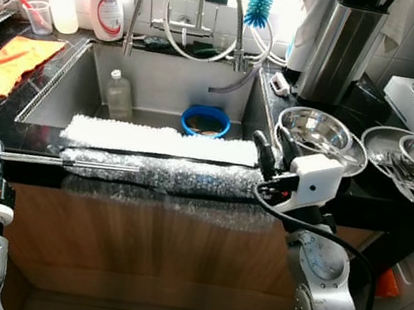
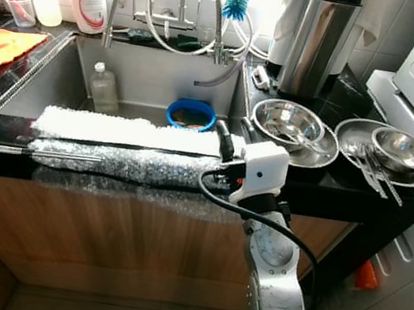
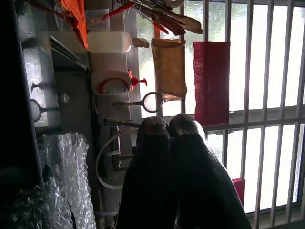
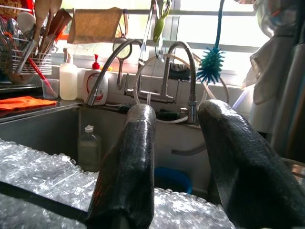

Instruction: Kitchen organization

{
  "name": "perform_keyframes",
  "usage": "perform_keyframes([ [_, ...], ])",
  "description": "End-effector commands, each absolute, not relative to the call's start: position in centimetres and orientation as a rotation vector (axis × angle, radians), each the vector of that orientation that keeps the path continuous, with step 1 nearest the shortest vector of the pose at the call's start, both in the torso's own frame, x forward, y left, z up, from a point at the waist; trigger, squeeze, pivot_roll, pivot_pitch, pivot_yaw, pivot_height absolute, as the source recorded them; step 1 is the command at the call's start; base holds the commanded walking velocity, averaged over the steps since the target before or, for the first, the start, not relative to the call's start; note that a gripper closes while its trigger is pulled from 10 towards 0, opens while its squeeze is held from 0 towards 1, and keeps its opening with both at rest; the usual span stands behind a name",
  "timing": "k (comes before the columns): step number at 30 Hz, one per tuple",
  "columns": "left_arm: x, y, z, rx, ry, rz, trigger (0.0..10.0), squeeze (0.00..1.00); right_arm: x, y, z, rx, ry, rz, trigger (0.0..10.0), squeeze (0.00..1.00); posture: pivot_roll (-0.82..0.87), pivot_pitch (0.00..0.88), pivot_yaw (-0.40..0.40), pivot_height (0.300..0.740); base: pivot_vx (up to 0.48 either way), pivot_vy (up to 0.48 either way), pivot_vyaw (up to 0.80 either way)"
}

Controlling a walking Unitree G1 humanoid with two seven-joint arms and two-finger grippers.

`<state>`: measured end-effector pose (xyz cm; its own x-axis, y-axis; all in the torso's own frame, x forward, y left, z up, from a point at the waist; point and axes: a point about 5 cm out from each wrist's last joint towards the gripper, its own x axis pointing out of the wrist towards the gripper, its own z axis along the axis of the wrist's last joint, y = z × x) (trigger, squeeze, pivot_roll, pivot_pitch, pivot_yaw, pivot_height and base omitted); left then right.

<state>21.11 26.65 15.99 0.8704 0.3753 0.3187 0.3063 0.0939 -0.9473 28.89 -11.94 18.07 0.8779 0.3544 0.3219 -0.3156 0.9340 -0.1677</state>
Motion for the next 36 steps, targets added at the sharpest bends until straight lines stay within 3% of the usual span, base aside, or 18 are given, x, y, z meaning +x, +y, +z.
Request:
perform_keyframes([
  [1,21.3,26.7,16.3,-1.507,-0.579,0.035,10.0,0.0,29.0,-11.6,18.3,-0.125,-0.368,0.364,10.0,0.0,-0.11,0.0,0.038,0.74,0.262,0.0,0.45],
  [16,21.4,26.6,16.6,-1.512,-0.598,0.028,10.0,0.0,29.1,-11.6,18.3,-0.114,-0.366,0.365,10.0,0.0,-0.11,0.0,0.035,0.74,0.266,0.0,0.11],
  [22,21.8,26.5,18.8,-1.498,-0.657,-0.023,10.0,0.0,29.1,-11.5,18.3,-0.111,-0.368,0.366,10.0,0.0,-0.11,0.0,0.035,0.74,0.221,0.0,0.0],
  [25,22.3,26.0,21.6,-1.393,-0.695,-0.073,10.0,0.0,29.1,-11.6,18.3,-0.11,-0.368,0.367,10.0,0.0,-0.12,0.0,0.035,0.74,0.0,0.0,0.0],
  [30,23.1,26.7,23.5,-1.226,-0.717,0.033,10.0,0.0,29.1,-11.4,18.3,-0.106,-0.368,0.369,10.0,0.0,-0.12,0.0,0.035,0.74,0.0,0.0,0.0],
  [34,23.5,27.5,24.4,-1.005,-0.711,0.157,10.0,0.0,29.1,-11.3,18.3,-0.103,-0.37,0.371,10.0,0.0,-0.12,0.0,0.038,0.74,0.0,0.0,0.0],
  [35,23.6,27.5,24.7,-0.847,-0.684,0.183,10.0,0.0,29.1,-11.4,18.3,-0.103,-0.369,0.37,10.0,0.0,-0.12,0.0,0.04,0.74,0.0,0.0,0.0],
  [36,23.7,27.5,24.8,-0.805,-0.677,0.191,10.0,0.0,29.1,-11.4,18.3,-0.102,-0.369,0.369,10.0,0.0,-0.12,0.0,0.04,0.74,0.0,0.0,0.0],
])
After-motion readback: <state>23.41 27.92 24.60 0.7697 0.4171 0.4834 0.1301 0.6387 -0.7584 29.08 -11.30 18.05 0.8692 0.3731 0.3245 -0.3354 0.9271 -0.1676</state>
